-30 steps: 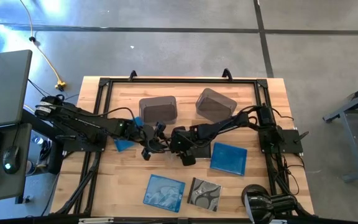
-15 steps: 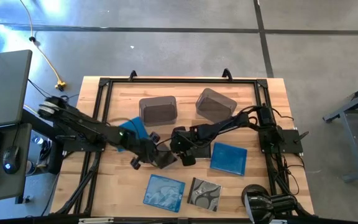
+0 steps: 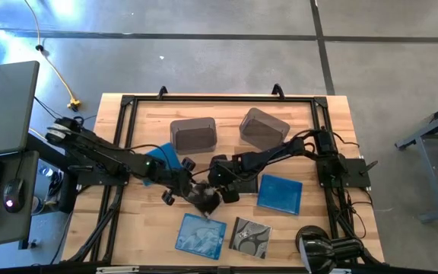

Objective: Pick & place jewel cases by type
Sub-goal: Put the top left black CD case into the left black bin

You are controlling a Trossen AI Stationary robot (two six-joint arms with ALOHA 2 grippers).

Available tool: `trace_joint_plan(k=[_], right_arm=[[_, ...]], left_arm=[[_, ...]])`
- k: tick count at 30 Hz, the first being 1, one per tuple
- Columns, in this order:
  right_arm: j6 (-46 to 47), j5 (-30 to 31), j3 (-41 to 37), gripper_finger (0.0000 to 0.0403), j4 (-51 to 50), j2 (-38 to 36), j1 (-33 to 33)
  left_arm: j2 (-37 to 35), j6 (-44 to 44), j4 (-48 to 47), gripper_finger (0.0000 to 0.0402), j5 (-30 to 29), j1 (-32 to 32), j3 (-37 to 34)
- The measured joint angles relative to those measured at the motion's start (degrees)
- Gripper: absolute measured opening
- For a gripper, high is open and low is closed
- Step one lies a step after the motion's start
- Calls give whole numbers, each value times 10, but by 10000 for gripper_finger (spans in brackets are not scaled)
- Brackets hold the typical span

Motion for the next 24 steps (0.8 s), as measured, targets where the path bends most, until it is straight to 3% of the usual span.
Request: trace_joint_plan(k=[5,10,15,19,24], right_arm=[[0,2,0,244,1,0,0],[5,0,0,244,3,0,0],[5,0,0,244,3,0,0],[0,-1,0,244,4,0,0],[0,-1,0,244,4,0,0]], left_arm=[[0,-7,8,126,4,0,0],[0,-46,36,90,61,0,0],[-1,-112,30,82,46,-1,0],[-1,-118,30,107,46,-24,0],[-1,-154,25,175,-10,-73,1]])
